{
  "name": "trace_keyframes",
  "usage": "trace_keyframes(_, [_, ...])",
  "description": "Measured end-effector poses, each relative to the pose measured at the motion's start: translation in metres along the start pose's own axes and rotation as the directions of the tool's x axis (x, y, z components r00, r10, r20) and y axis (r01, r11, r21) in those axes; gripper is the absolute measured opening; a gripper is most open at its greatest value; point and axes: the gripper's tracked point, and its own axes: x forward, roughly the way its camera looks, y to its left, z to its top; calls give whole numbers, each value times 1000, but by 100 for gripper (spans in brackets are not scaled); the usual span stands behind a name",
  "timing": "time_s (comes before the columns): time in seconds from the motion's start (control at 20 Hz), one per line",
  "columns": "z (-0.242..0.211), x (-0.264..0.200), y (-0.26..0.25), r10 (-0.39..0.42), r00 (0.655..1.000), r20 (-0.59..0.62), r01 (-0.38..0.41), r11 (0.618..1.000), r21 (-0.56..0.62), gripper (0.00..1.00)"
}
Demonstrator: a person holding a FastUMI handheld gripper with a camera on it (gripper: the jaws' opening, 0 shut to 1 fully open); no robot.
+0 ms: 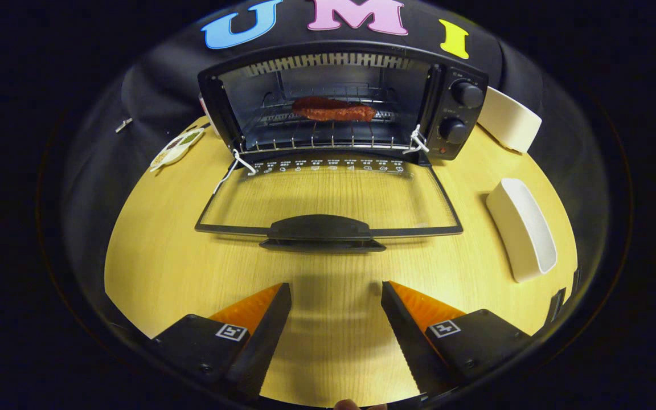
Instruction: Open the toaster oven, put the food inside, and close the toaster oven door.
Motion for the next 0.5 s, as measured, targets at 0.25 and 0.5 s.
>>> trace_keyframes(0.25, [25,17,0,-48,998,31,47,999,20,99])
trace_keyframes(0.5, [32,9,0,-57,997,57,57,998,15,99])
